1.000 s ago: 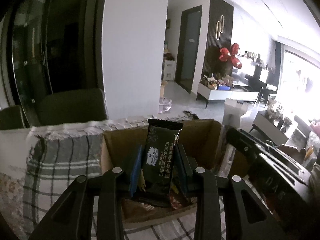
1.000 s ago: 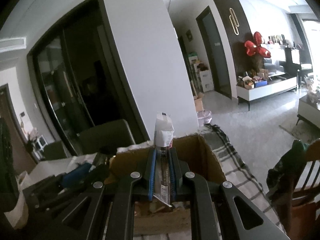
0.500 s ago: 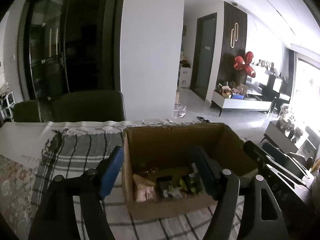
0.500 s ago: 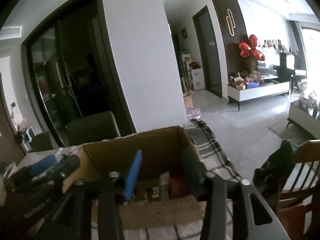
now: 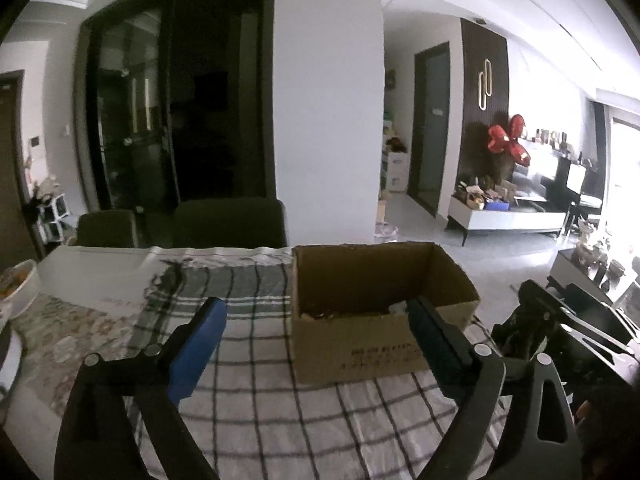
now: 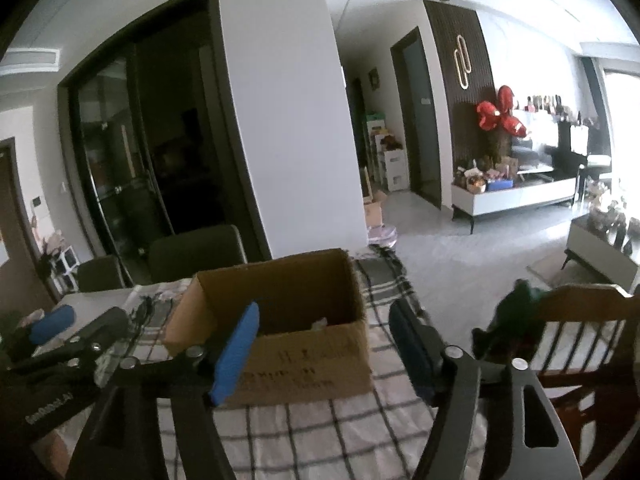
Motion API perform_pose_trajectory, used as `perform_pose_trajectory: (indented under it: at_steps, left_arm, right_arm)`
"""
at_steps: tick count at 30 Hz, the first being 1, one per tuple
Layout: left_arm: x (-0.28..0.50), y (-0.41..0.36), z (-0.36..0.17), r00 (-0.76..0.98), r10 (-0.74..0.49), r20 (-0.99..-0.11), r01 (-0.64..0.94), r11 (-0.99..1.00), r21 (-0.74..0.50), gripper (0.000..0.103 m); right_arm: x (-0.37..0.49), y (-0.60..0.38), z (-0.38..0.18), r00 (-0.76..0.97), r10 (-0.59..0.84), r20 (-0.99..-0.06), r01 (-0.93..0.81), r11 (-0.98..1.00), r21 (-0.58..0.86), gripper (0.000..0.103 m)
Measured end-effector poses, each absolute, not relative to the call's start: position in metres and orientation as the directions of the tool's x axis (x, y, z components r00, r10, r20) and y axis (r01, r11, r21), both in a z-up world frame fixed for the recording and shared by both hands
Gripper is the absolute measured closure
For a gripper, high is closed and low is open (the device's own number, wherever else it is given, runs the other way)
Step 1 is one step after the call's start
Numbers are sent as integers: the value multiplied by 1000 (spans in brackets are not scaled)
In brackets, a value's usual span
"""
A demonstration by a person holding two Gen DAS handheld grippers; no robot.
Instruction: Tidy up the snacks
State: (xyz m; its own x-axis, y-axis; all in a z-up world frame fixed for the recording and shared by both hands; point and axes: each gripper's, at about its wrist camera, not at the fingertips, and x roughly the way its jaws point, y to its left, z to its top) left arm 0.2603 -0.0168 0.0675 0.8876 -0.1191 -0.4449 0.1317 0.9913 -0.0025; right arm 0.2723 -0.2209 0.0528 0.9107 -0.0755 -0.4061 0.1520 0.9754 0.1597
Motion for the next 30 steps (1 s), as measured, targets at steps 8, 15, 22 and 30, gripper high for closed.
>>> perform_pose_trajectory:
  at_steps: [8,15,22,30]
  left_arm:
    - [187,-9,81,905,-107,-412,113,994,-8,0]
    - [135,-4,84,916,-76,-393,84,996,4,0]
    - [98,0,85,912,-86,-401,88,996,-13,0]
    - [61,2,83,916,-90,-392,95,995,-6,0]
  right_arm:
    - [201,-215,74,923,-96,-372,141,985,96,16]
    - [146,-212,79,929,-115,-353,150,986,72,14]
    - [109,-209,81,930,-113,-349,146,987,70,14]
    - [74,-207,82,936,-97,-339,130,989,75,14]
